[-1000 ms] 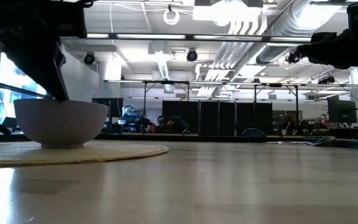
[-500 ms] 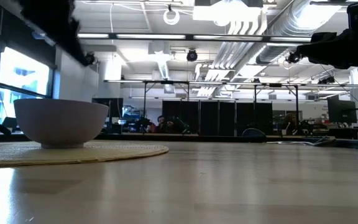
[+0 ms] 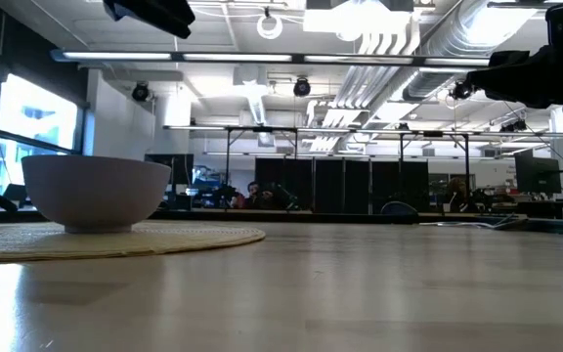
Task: Pick & Place Utensil
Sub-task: Put the silver spoon into the purple bowl
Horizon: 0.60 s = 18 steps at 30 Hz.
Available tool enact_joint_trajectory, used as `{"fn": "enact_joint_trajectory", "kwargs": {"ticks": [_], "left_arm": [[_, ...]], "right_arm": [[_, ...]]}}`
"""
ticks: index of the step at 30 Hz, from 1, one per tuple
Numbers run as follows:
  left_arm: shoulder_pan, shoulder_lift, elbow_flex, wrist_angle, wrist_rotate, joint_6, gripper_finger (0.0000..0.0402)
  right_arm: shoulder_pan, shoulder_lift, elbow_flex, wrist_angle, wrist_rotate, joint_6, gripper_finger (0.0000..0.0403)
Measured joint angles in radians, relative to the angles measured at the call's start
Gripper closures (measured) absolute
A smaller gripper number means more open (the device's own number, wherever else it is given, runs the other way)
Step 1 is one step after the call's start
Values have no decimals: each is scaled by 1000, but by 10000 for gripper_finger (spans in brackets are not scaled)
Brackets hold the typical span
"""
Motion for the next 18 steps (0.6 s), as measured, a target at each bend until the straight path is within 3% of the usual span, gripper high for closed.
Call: {"fn": "enact_joint_trajectory", "kwargs": {"ticks": [9, 18], "left_arm": [[0, 20, 0, 146, 17, 92, 239], [0, 29, -1, 135, -23, 97, 239]], "right_arm": [[0, 0, 0, 0, 0, 0, 391], [0, 1, -1, 46, -5, -17, 391]]}}
